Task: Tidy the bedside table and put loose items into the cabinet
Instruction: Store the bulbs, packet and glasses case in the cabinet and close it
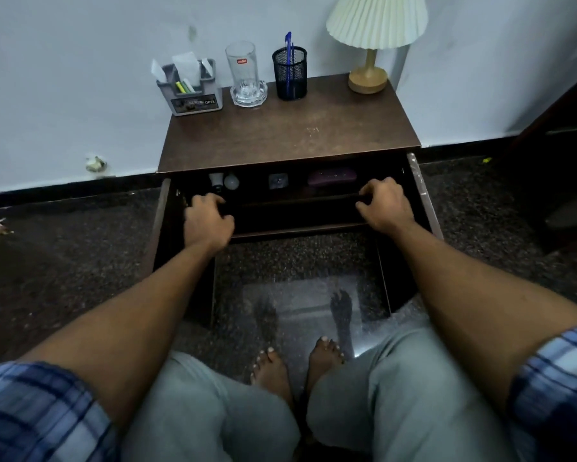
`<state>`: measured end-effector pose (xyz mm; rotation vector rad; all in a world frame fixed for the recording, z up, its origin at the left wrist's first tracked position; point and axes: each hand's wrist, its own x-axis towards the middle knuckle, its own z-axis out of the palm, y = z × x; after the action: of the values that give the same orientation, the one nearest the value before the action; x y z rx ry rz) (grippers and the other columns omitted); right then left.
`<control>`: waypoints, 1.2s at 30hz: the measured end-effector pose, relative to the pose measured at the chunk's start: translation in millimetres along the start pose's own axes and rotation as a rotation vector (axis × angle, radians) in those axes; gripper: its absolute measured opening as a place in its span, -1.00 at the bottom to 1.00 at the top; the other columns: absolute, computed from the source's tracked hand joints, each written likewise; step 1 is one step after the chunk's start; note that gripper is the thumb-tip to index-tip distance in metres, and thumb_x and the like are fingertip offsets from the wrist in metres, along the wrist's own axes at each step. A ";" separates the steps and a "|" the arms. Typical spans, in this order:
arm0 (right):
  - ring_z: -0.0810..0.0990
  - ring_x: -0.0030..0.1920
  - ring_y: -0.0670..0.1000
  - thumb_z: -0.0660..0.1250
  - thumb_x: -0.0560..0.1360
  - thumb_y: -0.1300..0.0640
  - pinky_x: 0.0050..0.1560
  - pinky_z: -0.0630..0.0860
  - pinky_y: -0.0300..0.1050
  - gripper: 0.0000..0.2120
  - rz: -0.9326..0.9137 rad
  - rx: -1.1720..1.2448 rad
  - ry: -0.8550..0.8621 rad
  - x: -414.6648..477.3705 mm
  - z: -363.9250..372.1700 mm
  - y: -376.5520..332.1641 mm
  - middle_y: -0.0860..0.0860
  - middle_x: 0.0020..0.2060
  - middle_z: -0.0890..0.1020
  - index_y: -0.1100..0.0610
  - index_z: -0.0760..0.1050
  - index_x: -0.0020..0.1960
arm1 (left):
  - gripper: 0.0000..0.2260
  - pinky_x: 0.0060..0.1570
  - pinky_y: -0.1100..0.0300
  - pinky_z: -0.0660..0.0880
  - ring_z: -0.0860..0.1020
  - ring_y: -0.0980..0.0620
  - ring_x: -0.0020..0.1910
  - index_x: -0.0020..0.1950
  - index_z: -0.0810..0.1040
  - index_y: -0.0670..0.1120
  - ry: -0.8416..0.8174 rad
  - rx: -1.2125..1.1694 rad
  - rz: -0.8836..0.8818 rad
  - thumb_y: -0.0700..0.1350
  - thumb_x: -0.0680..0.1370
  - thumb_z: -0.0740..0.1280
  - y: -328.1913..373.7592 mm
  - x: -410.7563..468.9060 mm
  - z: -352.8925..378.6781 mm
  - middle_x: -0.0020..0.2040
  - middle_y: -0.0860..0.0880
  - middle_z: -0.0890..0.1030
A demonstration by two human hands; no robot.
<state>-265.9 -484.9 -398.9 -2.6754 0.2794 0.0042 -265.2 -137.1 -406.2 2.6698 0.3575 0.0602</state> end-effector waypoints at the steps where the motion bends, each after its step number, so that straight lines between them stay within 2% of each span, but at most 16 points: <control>1: 0.47 0.30 0.23 0.44 0.46 -0.02 0.31 0.47 0.10 -0.61 0.007 -0.062 0.028 -6.5 -7.8 5.0 0.16 0.26 0.48 0.03 0.52 0.26 | -0.57 0.31 -0.09 0.45 0.44 -0.26 0.34 0.35 0.46 -0.06 0.033 0.061 -0.039 -0.06 0.50 0.39 -10.3 -4.5 -11.7 0.36 -0.19 0.44; 3: 0.40 0.34 0.28 0.46 0.43 -0.06 0.35 0.39 0.16 -0.45 0.065 -0.148 0.079 -18.2 -23.1 14.4 0.20 0.33 0.39 0.07 0.39 0.35 | -0.48 0.38 -0.14 0.39 0.37 -0.30 0.42 0.44 0.37 -0.17 0.014 0.098 -0.136 -0.03 0.52 0.37 -26.0 -8.2 -30.7 0.43 -0.24 0.37; 5: 0.37 0.37 0.32 0.48 0.41 -0.12 0.36 0.36 0.22 -0.27 0.175 -0.183 0.084 -28.7 -36.5 24.1 0.22 0.37 0.33 0.12 0.27 0.44 | -0.46 0.39 -0.16 0.40 0.37 -0.32 0.43 0.47 0.35 -0.21 -0.044 0.105 -0.172 0.02 0.57 0.33 -33.6 -8.2 -43.3 0.44 -0.27 0.36; 9: 0.36 0.43 0.35 0.41 0.48 -0.16 0.39 0.35 0.21 -0.19 0.336 -0.052 0.014 -40.9 -52.5 51.2 0.28 0.43 0.35 0.20 0.15 0.52 | -0.52 0.30 -0.20 0.41 0.38 -0.36 0.37 0.41 0.42 -0.19 0.125 0.057 -0.294 0.05 0.58 0.28 -51.6 -9.0 -67.2 0.38 -0.28 0.41; 12: 0.44 0.40 0.36 0.14 0.64 -0.16 0.36 0.39 0.09 -0.34 0.403 0.097 -0.129 -46.5 -57.2 64.8 0.38 0.39 0.44 0.38 0.30 0.47 | -0.51 0.33 -0.15 0.39 0.41 -0.39 0.38 0.41 0.42 -0.33 0.015 -0.029 -0.444 0.04 0.67 0.17 -88.9 -11.8 -75.3 0.40 -0.37 0.44; 14: 0.46 0.39 0.35 -0.02 0.67 -0.11 0.36 0.39 0.07 -0.37 0.461 0.206 -0.114 -52.9 -58.2 70.7 0.40 0.38 0.45 0.41 0.39 0.41 | -0.50 0.32 -0.10 0.38 0.44 -0.40 0.36 0.37 0.45 -0.41 -0.046 -0.104 -0.475 0.00 0.71 0.08 -112.2 -20.1 -74.3 0.37 -0.43 0.46; 16: 0.56 0.25 0.35 -0.03 0.67 -0.03 0.17 0.49 0.06 -0.41 0.480 0.259 -0.111 -61.9 -56.5 79.1 0.43 0.28 0.52 0.43 0.50 0.29 | -0.57 0.24 -0.07 0.41 0.50 -0.38 0.27 0.27 0.52 -0.43 -0.045 -0.195 -0.487 -0.10 0.70 0.06 -128.5 -31.0 -74.7 0.30 -0.45 0.51; 18: 0.65 -0.17 0.28 0.03 0.64 0.08 -0.20 0.55 0.02 -0.53 0.459 0.315 -0.197 -71.7 -51.8 89.1 0.41 -0.01 0.62 0.38 0.60 -0.09 | -0.68 0.09 -0.06 0.45 0.57 -0.31 0.09 0.07 0.61 -0.40 -0.096 -0.269 -0.475 -0.24 0.65 0.11 -142.7 -41.0 -73.5 0.15 -0.44 0.59; 19: 0.61 -0.34 0.21 0.08 0.61 0.16 -0.34 0.52 -0.04 -0.60 0.464 0.347 -0.246 -76.1 -50.3 91.8 0.37 -0.16 0.61 0.33 0.56 -0.23 | -0.71 0.03 -0.06 0.46 0.58 -0.29 0.02 -0.04 0.62 -0.37 -0.130 -0.273 -0.451 -0.28 0.63 0.13 -147.6 -46.4 -73.1 0.07 -0.43 0.61; 20: 0.57 -0.43 0.15 0.13 0.57 0.24 -0.41 0.50 -0.10 -0.67 0.469 0.367 -0.297 -80.3 -49.8 94.9 0.33 -0.23 0.58 0.31 0.52 -0.28 | -0.73 -0.01 -0.06 0.48 0.59 -0.26 -0.03 -0.12 0.61 -0.32 -0.176 -0.290 -0.436 -0.29 0.61 0.15 -152.9 -51.1 -72.5 0.01 -0.38 0.62; 22: 0.61 -0.38 0.15 0.17 0.55 0.33 -0.47 0.51 -0.15 -0.78 0.447 0.374 -0.384 -86.1 -50.1 96.9 0.31 -0.22 0.58 0.35 0.55 -0.17 | -0.79 -0.09 0.00 0.51 0.58 -0.17 -0.08 -0.10 0.60 -0.25 -0.252 -0.394 -0.439 -0.24 0.61 0.19 -157.1 -64.6 -71.4 -0.04 -0.28 0.61; 24: 0.63 -0.27 0.19 0.18 0.62 0.30 -0.48 0.56 -0.14 -0.78 0.403 0.344 -0.449 -88.4 -51.7 93.9 0.33 -0.15 0.61 0.38 0.56 0.01 | -0.82 -0.24 0.18 0.54 0.61 -0.03 -0.21 0.02 0.62 -0.25 -0.345 -0.418 -0.368 -0.25 0.63 0.23 -153.9 -73.7 -66.9 -0.10 -0.22 0.61; 27: 0.61 -0.32 0.12 0.20 0.65 0.24 -0.45 0.59 -0.13 -0.83 0.318 0.220 -0.527 -91.8 -52.0 79.1 0.22 -0.22 0.62 0.27 0.54 0.01 | -0.83 -0.48 0.39 0.46 0.55 0.16 -0.49 -0.06 0.60 -0.26 -0.403 -0.376 -0.267 -0.33 0.63 0.23 -141.2 -78.3 -59.8 -0.27 -0.19 0.56; 30: 0.61 -0.36 0.09 0.25 0.64 0.19 -0.47 0.55 -0.15 -0.83 0.237 0.176 -0.558 -88.2 -48.0 60.3 0.13 -0.28 0.60 0.24 0.55 -0.04 | -0.81 -0.43 0.35 0.47 0.57 0.17 -0.49 -0.15 0.54 -0.23 -0.495 -0.357 -0.220 -0.30 0.64 0.24 -121.9 -72.3 -52.4 -0.32 -0.18 0.53; 33: 0.69 -0.20 0.22 0.27 0.64 0.18 -0.40 0.55 -0.13 -0.76 0.208 0.174 -0.598 -79.2 -33.6 42.8 0.29 -0.07 0.64 0.35 0.61 0.07 | -0.73 -0.33 0.22 0.43 0.55 0.02 -0.39 -0.27 0.46 -0.14 -0.553 -0.349 -0.170 -0.28 0.64 0.26 -97.7 -65.3 -44.9 -0.39 -0.13 0.50; 36: 0.67 -0.28 0.16 0.29 0.64 0.13 -0.48 0.53 -0.20 -0.74 0.173 0.211 -0.610 -68.5 -20.6 25.7 0.25 0.03 0.67 0.33 0.62 0.10 | -0.82 -0.27 0.16 0.33 0.44 -0.03 -0.33 -0.17 0.52 -0.21 -0.621 -0.362 -0.144 -0.24 0.63 0.30 -71.2 -55.7 -35.5 -0.39 -0.12 0.44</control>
<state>-338.9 -503.1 -388.2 -2.2978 0.2886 0.7801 -339.6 -74.8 -404.3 2.1576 0.2946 -0.6658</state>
